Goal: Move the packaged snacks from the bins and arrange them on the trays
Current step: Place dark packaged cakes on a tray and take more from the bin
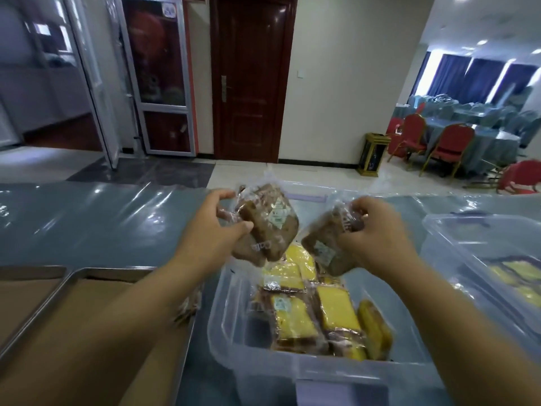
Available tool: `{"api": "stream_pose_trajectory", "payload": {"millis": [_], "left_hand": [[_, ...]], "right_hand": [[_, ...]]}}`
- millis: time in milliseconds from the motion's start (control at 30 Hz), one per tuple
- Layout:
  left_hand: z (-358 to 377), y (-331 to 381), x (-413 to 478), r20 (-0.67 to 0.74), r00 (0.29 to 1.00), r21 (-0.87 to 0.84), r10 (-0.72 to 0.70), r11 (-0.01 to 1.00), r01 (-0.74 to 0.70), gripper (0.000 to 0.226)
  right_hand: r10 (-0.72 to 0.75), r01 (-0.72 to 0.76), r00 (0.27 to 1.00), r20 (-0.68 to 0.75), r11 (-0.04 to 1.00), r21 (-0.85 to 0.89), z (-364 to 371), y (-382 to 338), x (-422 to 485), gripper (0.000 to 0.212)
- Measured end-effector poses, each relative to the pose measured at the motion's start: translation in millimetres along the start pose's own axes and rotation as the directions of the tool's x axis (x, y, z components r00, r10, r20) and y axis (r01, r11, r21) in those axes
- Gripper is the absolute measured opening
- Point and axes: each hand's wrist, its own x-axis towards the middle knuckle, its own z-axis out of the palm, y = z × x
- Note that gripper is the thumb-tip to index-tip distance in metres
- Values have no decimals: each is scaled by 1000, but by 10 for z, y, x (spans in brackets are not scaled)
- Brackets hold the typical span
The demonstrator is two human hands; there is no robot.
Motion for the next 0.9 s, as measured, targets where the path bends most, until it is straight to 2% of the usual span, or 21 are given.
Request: {"api": "stream_pose_trajectory", "payload": {"millis": [100, 167, 267, 333, 433, 533, 667, 733, 900], "left_hand": [[-413, -20, -180, -110, 994, -210, -3, 977, -20, 45], [-696, -70, -310, -170, 985, -280, -19, 960, -30, 44], [-1140, -238, -511, -219, 973, -301, -76, 953, 6, 40], [-1448, -426, -639, -207, 968, -369, -145, 927, 60, 39], [-1886, -805, -816, -155, 954, -463, -257, 872, 160, 45], [-2262, -1243, -952, -144, 924, -468, -355, 847, 252, 50], [-2633, -1775, -1059, -151, 892, -396, -426, 853, 340, 48], [-2762, -1981, -1056, -134, 884, -366, -448, 851, 376, 54], [-2829, -2345, -901, -62, 895, -203, -441, 884, 421, 57]], "right_hand": [[-58, 77, 987, -148, 989, 123, 37, -444, -258, 38], [-82, 125, 975, -205, 970, 207, 109, -755, -414, 40], [-76, 155, 972, -224, 918, 364, 328, -1224, -615, 44], [-82, 163, 975, -208, 899, 407, 554, -1517, -732, 46], [-101, 147, 987, -125, 882, 447, 972, -1879, -914, 43], [-71, 52, 997, 22, 881, 470, 1453, -2107, -1086, 41], [-1, -85, 976, 219, 920, 382, 2089, -2233, -1261, 34], [37, -136, 958, 285, 932, 336, 2372, -2259, -1330, 34], [86, -196, 939, 334, 930, 312, 2910, -2280, -1357, 38]]}}
